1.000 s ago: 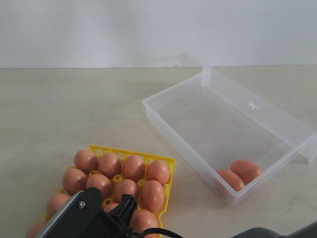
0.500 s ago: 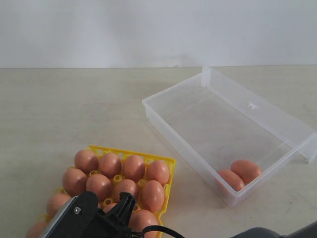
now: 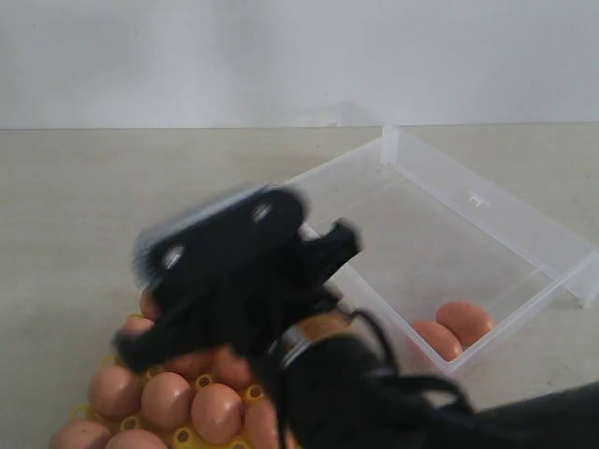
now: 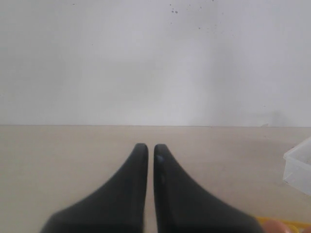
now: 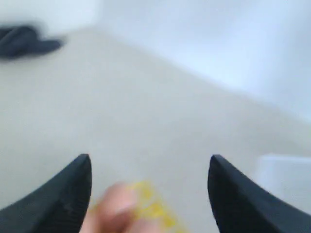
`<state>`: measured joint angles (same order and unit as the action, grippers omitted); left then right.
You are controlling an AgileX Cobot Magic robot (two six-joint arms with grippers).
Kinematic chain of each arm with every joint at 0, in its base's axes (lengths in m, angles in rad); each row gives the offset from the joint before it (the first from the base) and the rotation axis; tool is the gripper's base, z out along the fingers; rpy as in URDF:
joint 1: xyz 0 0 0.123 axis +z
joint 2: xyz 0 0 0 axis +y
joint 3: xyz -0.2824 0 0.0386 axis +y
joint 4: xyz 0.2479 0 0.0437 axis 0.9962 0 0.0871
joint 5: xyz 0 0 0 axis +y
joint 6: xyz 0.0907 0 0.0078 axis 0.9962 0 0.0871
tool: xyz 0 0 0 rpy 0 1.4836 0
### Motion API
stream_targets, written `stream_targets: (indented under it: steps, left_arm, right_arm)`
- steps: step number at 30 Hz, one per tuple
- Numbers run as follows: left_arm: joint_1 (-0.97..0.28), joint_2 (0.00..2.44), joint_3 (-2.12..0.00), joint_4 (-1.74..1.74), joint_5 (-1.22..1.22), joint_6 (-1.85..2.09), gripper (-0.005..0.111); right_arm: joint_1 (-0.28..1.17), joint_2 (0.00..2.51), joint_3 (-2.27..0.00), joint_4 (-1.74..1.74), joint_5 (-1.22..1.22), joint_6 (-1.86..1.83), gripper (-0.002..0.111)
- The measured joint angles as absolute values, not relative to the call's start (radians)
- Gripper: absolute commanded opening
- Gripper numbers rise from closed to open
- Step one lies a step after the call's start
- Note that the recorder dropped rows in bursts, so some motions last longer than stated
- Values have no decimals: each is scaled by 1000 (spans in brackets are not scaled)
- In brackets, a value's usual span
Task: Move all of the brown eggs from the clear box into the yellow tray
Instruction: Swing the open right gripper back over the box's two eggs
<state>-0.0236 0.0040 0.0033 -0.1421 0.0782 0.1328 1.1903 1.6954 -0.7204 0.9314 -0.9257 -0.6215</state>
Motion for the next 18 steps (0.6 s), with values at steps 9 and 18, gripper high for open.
stream_targets:
  steps: [9, 18]
  left_arm:
    - [-24, 4, 3, -142, 78, 133, 4]
    - [-24, 4, 3, -142, 78, 133, 4]
  right_arm:
    - [344, 1563, -928, 1634, -286, -1437, 30]
    - [5, 1604, -964, 1535, 206, -1588, 30]
